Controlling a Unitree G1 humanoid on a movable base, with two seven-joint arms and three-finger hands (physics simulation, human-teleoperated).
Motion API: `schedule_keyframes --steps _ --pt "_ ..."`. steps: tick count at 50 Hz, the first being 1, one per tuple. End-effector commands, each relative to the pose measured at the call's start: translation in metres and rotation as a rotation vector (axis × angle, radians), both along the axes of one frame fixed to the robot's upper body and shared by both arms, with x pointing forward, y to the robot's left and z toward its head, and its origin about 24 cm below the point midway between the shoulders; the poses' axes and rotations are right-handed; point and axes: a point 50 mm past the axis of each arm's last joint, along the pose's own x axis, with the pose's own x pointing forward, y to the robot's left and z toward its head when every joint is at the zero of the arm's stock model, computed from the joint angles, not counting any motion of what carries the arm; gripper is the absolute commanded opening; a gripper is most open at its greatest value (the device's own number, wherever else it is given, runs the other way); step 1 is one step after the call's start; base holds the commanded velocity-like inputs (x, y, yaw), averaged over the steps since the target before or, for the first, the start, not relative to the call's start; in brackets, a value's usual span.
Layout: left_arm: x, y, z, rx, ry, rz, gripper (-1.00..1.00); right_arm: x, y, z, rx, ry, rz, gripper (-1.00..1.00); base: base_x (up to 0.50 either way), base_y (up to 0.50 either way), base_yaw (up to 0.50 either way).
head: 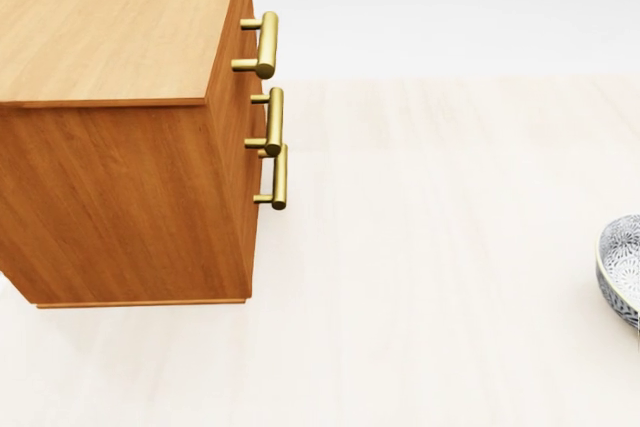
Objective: Put the bowl on top of the cabinet.
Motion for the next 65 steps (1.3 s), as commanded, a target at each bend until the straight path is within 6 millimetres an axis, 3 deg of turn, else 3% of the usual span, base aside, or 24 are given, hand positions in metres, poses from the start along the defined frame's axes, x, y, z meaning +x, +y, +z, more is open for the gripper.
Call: schedule_keyframes --steps 1,16,26,30,39,40,46,47,48,65 --pt "0.000 0.000 0.000 -0.001 -0.002 0.000 1.00 0.001 0.000 0.000 0.000 0.001 0.001 1.00 0.05 0.50 0.00" --pt "0.000 -0.001 0.000 0.001 0.000 -0.002 1.00 0.010 -0.005 0.006 -0.009 0.001 -0.009 1.00 0.03 0.28 0.00" --pt "0.000 -0.001 0.000 0.003 0.000 0.001 1.00 0.066 -0.044 0.040 -0.158 0.114 -0.179 1.00 0.00 0.00 0.00" --pt "-0.001 -0.001 0.001 0.006 -0.003 0.001 1.00 0.090 -0.053 0.039 -0.263 0.256 -0.235 1.00 0.00 0.00 0.00" --pt "0.001 -0.001 0.001 0.006 -0.002 0.001 1.00 0.131 -0.073 0.011 -0.436 0.601 -0.314 1.00 0.00 0.00 0.00" --pt "0.001 -0.001 0.001 0.007 -0.002 0.000 1.00 0.146 -0.088 -0.005 -0.491 0.776 -0.360 1.00 0.00 0.00 0.00" --pt "0.002 -0.002 0.001 0.008 0.001 -0.001 1.00 0.163 -0.117 -0.062 -0.559 1.163 -0.463 1.00 0.00 0.00 0.00" --pt "0.003 -0.001 0.000 0.007 0.008 -0.002 1.00 0.152 -0.169 -0.082 -0.883 1.760 -0.705 1.00 0.00 0.00 0.00" --pt "0.004 -0.002 -0.001 0.008 0.012 -0.004 1.00 0.148 -0.177 -0.076 -0.887 1.812 -0.763 1.00 0.00 0.00 0.00" --pt "0.004 -0.003 -0.002 0.008 0.017 -0.004 1.00 0.133 -0.186 -0.097 -0.869 1.929 -0.716 1.00 0.00 0.00 0.00"
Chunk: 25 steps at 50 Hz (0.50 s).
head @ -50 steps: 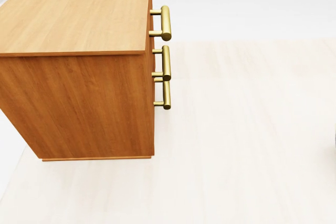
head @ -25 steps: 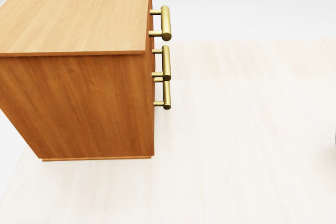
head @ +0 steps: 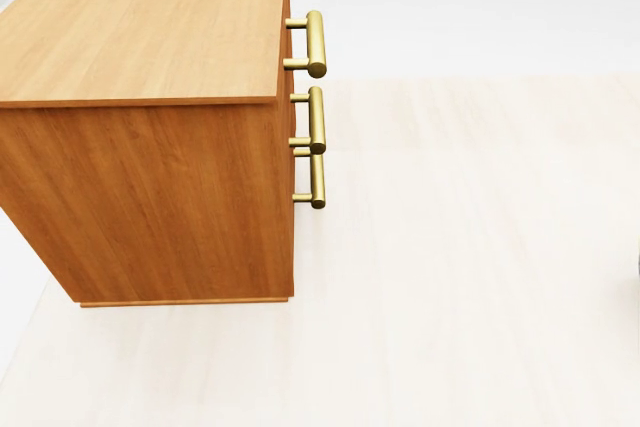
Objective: Put the bowl on top of the cabinet.
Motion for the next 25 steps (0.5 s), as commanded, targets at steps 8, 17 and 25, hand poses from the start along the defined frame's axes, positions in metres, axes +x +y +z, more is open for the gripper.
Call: schedule_keyframes --steps 8,17,25 --pt "0.000 -0.001 -0.001 0.001 0.003 -0.001 1.00 -0.032 -0.029 -0.038 0.006 0.293 -0.144 1.00 0.00 0.00 0.00" --pt "0.000 -0.001 -0.002 0.002 0.007 -0.001 1.00 -0.038 -0.029 -0.056 0.038 0.306 -0.152 1.00 0.00 0.00 0.00" --pt "0.000 -0.001 -0.001 0.003 0.006 -0.001 1.00 -0.040 -0.028 -0.064 0.049 0.310 -0.153 1.00 0.00 0.00 0.00"
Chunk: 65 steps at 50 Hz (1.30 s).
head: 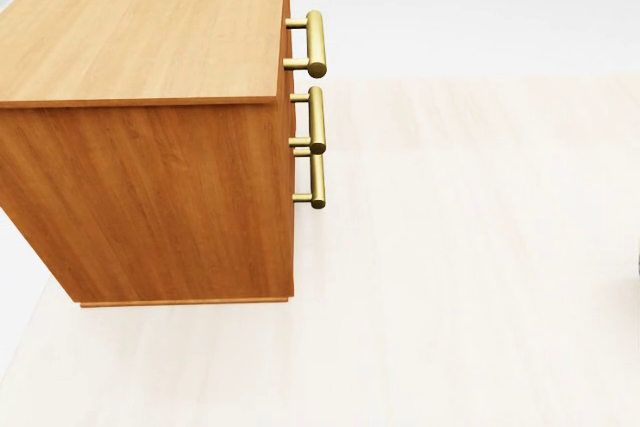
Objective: Put the bowl on top of the cabinet.
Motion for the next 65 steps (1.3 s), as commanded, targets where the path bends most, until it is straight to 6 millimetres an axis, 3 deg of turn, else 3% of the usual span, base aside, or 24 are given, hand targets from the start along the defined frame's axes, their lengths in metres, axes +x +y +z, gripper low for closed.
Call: schedule_keyframes --steps 1,17,26,37,54,65 --pt "0.000 0.000 0.000 0.001 0.000 0.000 1.00 -0.006 0.001 -0.018 0.027 0.029 -0.014 1.00 0.00 0.00 0.00" --pt "0.001 0.000 -0.001 -0.001 0.006 -0.002 1.00 0.015 0.015 -0.010 0.034 0.022 0.025 1.00 0.00 0.00 0.00" --pt "0.001 0.001 0.000 -0.002 0.002 0.000 1.00 0.034 0.035 -0.016 0.052 0.019 0.081 1.00 0.00 0.00 0.00" --pt "0.002 0.001 -0.002 -0.004 0.011 -0.001 1.00 0.042 0.045 -0.022 0.063 0.024 0.107 1.00 0.00 0.00 0.00" --pt "0.002 0.001 -0.004 -0.004 0.019 0.000 1.00 0.042 0.062 -0.055 0.096 0.054 0.129 1.00 0.00 0.00 0.00" --pt "0.001 0.001 -0.003 -0.006 0.017 0.002 1.00 0.043 0.068 -0.064 0.109 0.064 0.139 1.00 0.00 0.00 0.00"
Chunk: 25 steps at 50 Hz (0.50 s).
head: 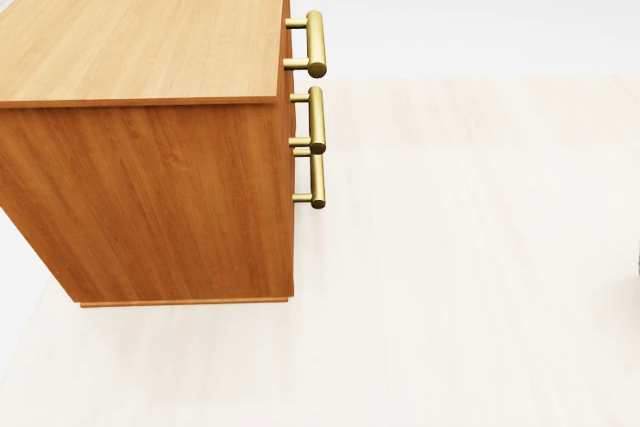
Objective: Put the bowl on top of the cabinet.
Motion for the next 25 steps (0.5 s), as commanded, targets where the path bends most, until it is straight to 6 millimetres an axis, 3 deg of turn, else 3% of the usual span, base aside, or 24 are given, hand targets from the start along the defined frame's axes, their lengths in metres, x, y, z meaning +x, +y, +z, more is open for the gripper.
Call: schedule_keyframes --steps 1,25 --pt "-0.001 0.001 0.001 -0.001 -0.005 0.002 1.00 -0.001 0.009 -0.017 0.018 0.018 0.010 1.00 0.00 0.00 0.00" --pt "-0.002 0.000 0.002 0.000 -0.011 0.003 1.00 -0.021 0.011 -0.051 0.045 0.071 -0.020 1.00 0.00 0.00 0.00"
